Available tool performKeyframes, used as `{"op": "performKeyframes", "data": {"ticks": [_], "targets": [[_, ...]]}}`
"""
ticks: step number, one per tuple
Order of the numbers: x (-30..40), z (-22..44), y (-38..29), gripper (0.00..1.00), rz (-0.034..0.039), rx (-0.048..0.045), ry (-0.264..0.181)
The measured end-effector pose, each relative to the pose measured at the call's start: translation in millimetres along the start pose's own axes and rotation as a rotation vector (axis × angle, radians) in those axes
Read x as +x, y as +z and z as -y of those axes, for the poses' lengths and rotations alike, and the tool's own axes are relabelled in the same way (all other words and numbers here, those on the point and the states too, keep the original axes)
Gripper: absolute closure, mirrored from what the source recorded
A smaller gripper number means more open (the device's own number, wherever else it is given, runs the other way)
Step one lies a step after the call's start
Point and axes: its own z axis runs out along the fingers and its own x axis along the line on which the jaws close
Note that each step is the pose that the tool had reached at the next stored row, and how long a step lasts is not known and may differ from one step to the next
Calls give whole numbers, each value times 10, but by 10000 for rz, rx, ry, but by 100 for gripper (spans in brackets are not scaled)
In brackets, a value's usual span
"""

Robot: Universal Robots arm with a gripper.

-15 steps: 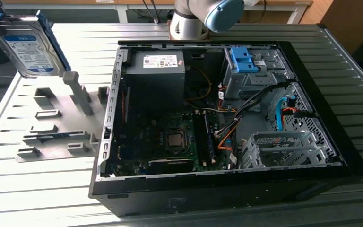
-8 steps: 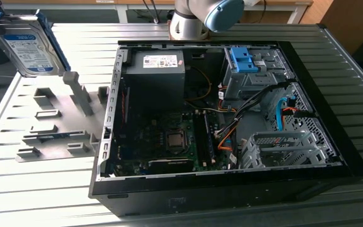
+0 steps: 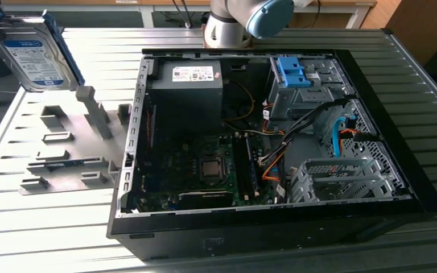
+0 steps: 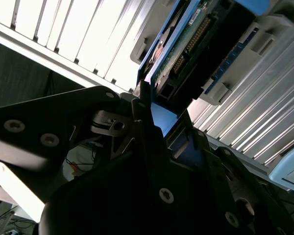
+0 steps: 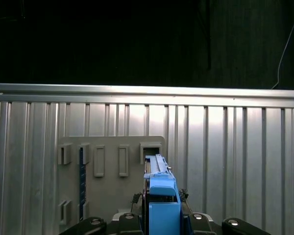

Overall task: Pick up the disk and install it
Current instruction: 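Pick up the disk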

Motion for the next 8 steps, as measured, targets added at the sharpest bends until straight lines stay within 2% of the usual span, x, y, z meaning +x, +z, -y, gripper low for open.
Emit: {"op": "performKeyframes", "data": {"ticks": [8], "targets": [[-1,-1,-40,64,0,0,0]]}}
